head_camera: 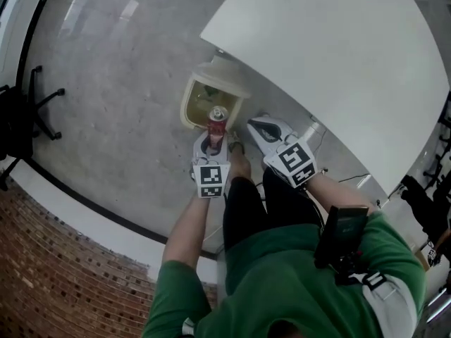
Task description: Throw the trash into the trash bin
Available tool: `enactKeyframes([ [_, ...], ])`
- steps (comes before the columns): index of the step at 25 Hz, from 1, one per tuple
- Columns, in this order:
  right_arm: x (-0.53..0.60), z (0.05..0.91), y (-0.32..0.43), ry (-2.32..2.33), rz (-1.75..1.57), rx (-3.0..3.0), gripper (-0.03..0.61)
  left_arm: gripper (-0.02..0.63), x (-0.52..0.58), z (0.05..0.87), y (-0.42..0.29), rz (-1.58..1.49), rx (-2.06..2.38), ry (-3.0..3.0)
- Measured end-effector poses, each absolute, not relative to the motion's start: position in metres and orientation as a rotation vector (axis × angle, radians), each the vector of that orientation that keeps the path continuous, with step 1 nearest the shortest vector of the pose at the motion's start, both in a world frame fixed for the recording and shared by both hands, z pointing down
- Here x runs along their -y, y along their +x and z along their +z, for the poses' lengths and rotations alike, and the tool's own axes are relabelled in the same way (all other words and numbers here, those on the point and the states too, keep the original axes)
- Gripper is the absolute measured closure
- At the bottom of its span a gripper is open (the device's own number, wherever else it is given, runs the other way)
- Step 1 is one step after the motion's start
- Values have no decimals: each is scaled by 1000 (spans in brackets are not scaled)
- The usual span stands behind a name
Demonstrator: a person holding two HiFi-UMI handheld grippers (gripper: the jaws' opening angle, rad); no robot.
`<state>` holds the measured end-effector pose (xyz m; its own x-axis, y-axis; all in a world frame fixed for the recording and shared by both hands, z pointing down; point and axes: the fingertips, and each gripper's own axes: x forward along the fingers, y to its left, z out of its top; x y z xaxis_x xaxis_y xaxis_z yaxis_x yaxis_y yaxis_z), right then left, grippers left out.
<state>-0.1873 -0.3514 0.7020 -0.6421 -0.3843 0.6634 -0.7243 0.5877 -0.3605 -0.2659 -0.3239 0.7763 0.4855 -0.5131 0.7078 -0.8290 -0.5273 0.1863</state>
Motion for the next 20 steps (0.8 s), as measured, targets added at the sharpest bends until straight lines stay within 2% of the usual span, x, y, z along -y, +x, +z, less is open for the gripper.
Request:
enactKeyframes([
  [8,342,765,-191,852,857,2237,575,505,323,845,-268,923,1053,2188],
  [20,341,816,-182,864,906,2182,575,504,340,931,-254,1320,848,2221],
])
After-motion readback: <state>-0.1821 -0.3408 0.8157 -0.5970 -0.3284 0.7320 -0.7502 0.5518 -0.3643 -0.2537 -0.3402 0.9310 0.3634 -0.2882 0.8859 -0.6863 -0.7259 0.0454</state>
